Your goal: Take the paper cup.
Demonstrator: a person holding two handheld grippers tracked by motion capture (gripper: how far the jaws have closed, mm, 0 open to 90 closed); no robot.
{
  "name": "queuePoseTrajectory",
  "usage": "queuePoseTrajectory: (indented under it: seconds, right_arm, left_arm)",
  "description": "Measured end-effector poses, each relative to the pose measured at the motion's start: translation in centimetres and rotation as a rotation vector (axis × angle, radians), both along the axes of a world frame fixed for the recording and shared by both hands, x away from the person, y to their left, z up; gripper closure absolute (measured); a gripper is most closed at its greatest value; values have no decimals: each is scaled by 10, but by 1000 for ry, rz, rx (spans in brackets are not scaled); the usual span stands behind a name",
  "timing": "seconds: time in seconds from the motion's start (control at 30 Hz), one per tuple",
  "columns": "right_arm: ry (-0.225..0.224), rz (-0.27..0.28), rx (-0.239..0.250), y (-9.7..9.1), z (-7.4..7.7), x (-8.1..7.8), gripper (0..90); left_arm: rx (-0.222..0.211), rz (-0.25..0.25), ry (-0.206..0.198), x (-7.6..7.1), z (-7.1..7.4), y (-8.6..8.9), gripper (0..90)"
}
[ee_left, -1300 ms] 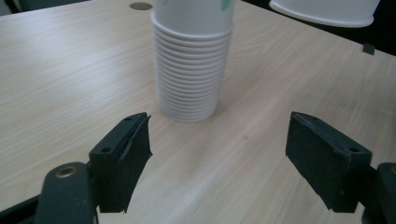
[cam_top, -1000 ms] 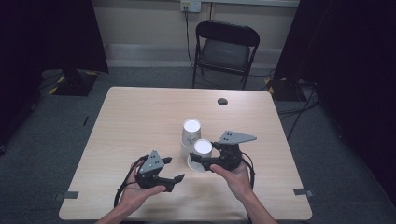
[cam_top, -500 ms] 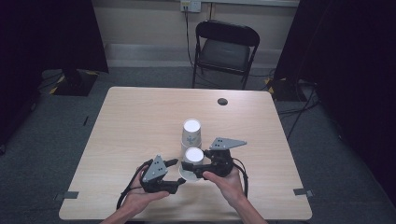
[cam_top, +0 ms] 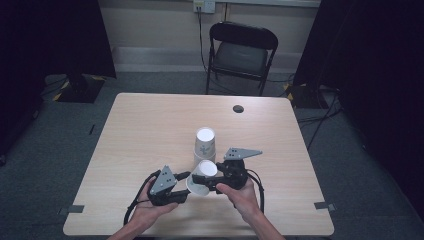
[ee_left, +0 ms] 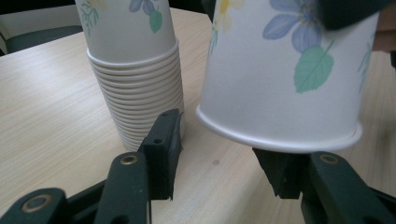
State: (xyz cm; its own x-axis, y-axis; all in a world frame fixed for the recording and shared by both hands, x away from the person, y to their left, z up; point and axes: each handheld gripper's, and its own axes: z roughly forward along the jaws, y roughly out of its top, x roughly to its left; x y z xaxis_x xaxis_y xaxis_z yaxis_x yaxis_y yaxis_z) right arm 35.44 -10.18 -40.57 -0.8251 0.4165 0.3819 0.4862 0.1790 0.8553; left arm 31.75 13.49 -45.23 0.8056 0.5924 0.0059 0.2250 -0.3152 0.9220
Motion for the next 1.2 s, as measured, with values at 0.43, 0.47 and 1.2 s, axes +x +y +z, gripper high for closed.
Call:
queuePoseTrajectory:
  seconds: [0.43,0.47,1.2]
  right_arm:
    - [95,40,73,-2,-6,5,336]
    - [107,45,81,-3,-6,6,335]
    - [235,11,142,-6,-12,13,344]
  left_arm:
    - [10,-20,-61,-6,8,2,442]
    - [15,-25,-72,-7,8,2,448]
    - [86,-68,-162,-20,4,-14,453]
